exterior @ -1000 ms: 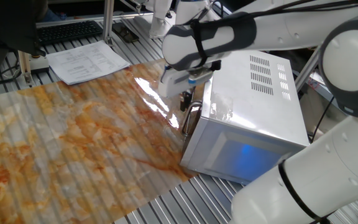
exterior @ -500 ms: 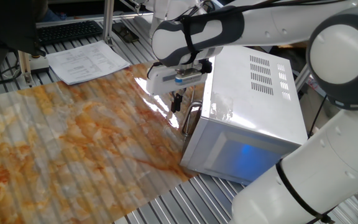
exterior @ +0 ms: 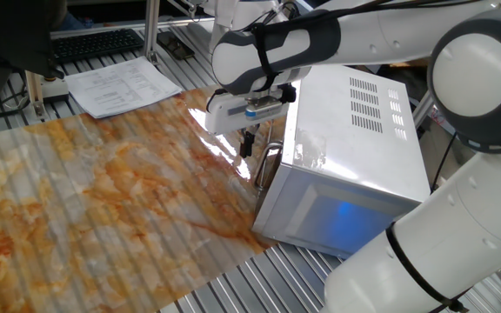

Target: Open the microwave door

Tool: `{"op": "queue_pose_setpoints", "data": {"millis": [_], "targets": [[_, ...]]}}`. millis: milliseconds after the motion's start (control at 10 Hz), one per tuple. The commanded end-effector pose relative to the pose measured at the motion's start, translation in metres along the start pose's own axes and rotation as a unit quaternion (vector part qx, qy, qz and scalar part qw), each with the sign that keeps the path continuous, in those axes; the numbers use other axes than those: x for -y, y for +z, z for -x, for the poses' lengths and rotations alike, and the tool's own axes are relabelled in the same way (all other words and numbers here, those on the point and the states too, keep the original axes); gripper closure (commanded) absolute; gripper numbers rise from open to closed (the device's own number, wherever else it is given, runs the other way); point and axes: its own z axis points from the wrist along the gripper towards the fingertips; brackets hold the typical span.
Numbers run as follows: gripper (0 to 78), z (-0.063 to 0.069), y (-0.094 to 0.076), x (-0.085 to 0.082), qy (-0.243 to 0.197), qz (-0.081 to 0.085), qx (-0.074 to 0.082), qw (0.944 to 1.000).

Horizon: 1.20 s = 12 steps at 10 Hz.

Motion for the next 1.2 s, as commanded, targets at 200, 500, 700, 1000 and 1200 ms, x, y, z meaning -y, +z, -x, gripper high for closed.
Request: {"op": "queue_pose_setpoints", "data": {"millis": [200,500,700,1000,1200], "targets": [[0.1,0.0018,-0.0013,0.0000,-0.044,-0.026,0.016,0.9986],[0.1,0.0019,-0.0012,0.0001,-0.045,-0.027,0.014,0.9985],[0.1,0.0021,-0.0010,0.0003,-0.048,-0.027,0.010,0.9984],[0.1,0.0021,-0.0010,0.0003,-0.048,-0.027,0.010,0.9984],[0.1,0.0021,-0.0010,0.0003,-0.048,-0.027,0.010,0.9984]]}}
